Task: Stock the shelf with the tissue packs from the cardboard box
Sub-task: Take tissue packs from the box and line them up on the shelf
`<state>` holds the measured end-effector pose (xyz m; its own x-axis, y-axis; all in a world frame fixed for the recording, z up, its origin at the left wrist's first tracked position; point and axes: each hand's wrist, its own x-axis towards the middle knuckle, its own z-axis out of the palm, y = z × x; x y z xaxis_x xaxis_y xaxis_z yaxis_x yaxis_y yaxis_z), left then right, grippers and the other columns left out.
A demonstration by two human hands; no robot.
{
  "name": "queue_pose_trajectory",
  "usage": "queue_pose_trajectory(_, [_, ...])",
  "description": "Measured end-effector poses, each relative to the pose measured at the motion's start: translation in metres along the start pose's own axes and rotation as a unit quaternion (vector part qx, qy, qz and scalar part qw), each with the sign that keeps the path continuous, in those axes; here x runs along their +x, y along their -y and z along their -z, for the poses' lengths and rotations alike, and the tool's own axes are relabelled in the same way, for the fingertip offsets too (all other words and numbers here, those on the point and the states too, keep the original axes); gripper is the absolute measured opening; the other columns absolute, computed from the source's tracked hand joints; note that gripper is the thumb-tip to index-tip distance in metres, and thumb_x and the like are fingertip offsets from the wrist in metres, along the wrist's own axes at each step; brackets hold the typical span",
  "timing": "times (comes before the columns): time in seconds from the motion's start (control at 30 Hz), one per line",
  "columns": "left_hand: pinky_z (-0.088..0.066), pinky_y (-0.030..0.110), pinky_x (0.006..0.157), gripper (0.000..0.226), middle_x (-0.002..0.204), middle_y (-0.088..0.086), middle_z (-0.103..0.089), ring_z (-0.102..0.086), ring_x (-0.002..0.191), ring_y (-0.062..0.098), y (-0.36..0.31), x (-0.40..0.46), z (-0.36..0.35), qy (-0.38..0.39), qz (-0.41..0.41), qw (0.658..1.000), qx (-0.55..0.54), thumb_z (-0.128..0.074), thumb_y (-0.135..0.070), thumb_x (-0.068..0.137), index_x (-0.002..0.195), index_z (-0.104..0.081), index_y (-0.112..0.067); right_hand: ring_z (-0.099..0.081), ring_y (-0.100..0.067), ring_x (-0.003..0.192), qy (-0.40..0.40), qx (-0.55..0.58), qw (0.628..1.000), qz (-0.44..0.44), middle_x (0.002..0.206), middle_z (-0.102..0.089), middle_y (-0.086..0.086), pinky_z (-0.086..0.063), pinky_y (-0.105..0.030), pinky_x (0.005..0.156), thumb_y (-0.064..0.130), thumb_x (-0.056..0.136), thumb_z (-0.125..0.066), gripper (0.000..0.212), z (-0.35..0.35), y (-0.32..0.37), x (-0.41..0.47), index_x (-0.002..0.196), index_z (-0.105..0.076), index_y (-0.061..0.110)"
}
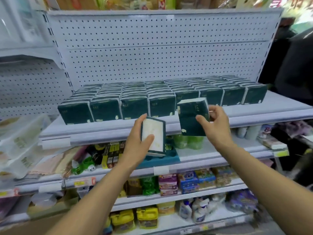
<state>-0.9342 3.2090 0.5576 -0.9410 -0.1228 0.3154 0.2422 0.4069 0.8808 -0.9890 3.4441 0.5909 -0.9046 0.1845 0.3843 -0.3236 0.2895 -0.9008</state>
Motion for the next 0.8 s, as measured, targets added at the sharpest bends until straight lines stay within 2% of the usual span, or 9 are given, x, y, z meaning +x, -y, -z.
queue_pose_trajectory(0.07, [-0.060, 0.032, 0.072, 0.072, 0.125, -0.008, -0.053, -0.062, 0.098, 0.010, -0.006, 0.023, -0.005, 0.032, 0.017, 0.999, -0.019, -0.059, -0.013, 0.096, 0.145, -0.020, -0.049, -0.058, -0.016, 0.100, 0.012, -0.104, 0.993, 0.054, 0.108, -0.060, 0.003, -0.050, -0.033, 0.084, 0.023, 0.088, -0.069, 0.035, 0.003, 0.003, 0.034, 0.114, -0.046, 0.019])
queue_pose_trajectory(0.13, [-0.055, 0.020, 0.062, 0.075, 0.130, -0.007, -0.050, -0.062, 0.102, 0.012, -0.008, 0.045, -0.011, 0.052, 0.028, 0.998, -0.013, -0.062, -0.017, 0.094, 0.146, -0.017, -0.046, -0.057, -0.023, 0.100, 0.021, -0.235, 0.965, 0.113, 0.110, -0.062, 0.002, -0.045, -0.041, 0.089, 0.028, 0.089, -0.067, 0.033, 0.004, 0.006, 0.066, 0.116, -0.047, 0.022])
queue_pose_trajectory(0.2, [-0.050, 0.015, 0.063, 0.072, 0.132, -0.005, -0.046, -0.057, 0.106, 0.010, -0.009, 0.062, -0.016, 0.063, 0.033, 0.997, 0.001, -0.065, -0.020, 0.093, 0.147, -0.021, -0.041, -0.058, -0.029, 0.098, 0.033, -0.350, 0.921, 0.169, 0.109, -0.065, -0.002, -0.037, -0.040, 0.090, 0.029, 0.090, -0.065, 0.032, 0.001, 0.005, 0.095, 0.118, -0.051, 0.023])
queue_pose_trajectory(0.27, [-0.048, 0.015, 0.064, 0.068, 0.128, -0.006, -0.045, -0.054, 0.100, 0.004, -0.009, 0.073, -0.021, 0.072, 0.040, 0.997, 0.010, -0.065, -0.021, 0.093, 0.145, -0.026, -0.040, -0.058, -0.032, 0.100, 0.073, -0.400, 0.894, 0.189, 0.110, -0.066, -0.005, -0.036, -0.041, 0.093, 0.028, 0.090, -0.065, 0.033, -0.002, -0.005, 0.118, 0.121, -0.054, 0.024])
queue_pose_trajectory(0.4, [-0.053, 0.017, 0.063, 0.065, 0.117, -0.012, -0.050, -0.058, 0.096, 0.003, -0.012, 0.088, -0.027, 0.075, 0.045, 0.996, 0.016, -0.065, -0.022, 0.093, 0.143, -0.030, -0.041, -0.056, -0.029, 0.108, 0.205, -0.357, 0.888, 0.207, 0.120, -0.063, -0.002, -0.046, -0.048, 0.094, 0.025, 0.090, -0.067, 0.035, -0.003, -0.033, 0.144, 0.124, -0.058, 0.028])
queue_pose_trajectory(0.47, [-0.059, 0.032, 0.069, 0.062, 0.112, -0.016, -0.053, -0.064, 0.095, 0.011, -0.012, 0.094, -0.029, 0.058, 0.067, 0.996, -0.004, -0.065, -0.021, 0.092, 0.140, -0.032, -0.042, -0.051, -0.026, 0.119, 0.189, -0.381, 0.865, 0.266, 0.128, -0.060, 0.001, -0.039, -0.047, 0.100, 0.028, 0.089, -0.068, 0.041, -0.002, -0.045, 0.154, 0.129, -0.058, 0.027])
queue_pose_trajectory(0.53, [-0.060, 0.037, 0.068, 0.059, 0.113, -0.014, -0.056, -0.067, 0.093, 0.016, -0.013, 0.098, -0.032, 0.041, 0.085, 0.995, -0.011, -0.066, -0.020, 0.092, 0.137, -0.035, -0.043, -0.045, -0.027, 0.126, 0.166, -0.407, 0.839, 0.321, 0.136, -0.055, 0.001, -0.032, -0.046, 0.103, 0.033, 0.086, -0.070, 0.048, -0.001, -0.057, 0.162, 0.133, -0.058, 0.026])
queue_pose_trajectory(0.67, [-0.054, 0.027, 0.069, 0.054, 0.117, -0.005, -0.061, -0.066, 0.094, 0.012, -0.019, 0.112, -0.040, 0.025, 0.081, 0.996, 0.007, -0.067, -0.020, 0.090, 0.135, -0.041, -0.036, -0.037, -0.029, 0.134, 0.217, -0.348, 0.846, 0.340, 0.147, -0.044, -0.005, -0.031, -0.041, 0.110, 0.026, 0.084, -0.074, 0.057, -0.006, -0.068, 0.178, 0.137, -0.055, 0.018])
queue_pose_trajectory(0.8, [-0.051, 0.021, 0.068, 0.050, 0.112, -0.008, -0.062, -0.066, 0.092, 0.009, -0.023, 0.117, -0.050, 0.015, 0.085, 0.996, 0.004, -0.067, -0.018, 0.090, 0.132, -0.046, -0.035, -0.037, -0.031, 0.137, 0.220, -0.352, 0.823, 0.387, 0.149, -0.042, -0.007, -0.035, -0.045, 0.109, 0.025, 0.084, -0.074, 0.054, -0.018, -0.074, 0.195, 0.135, -0.057, 0.016])
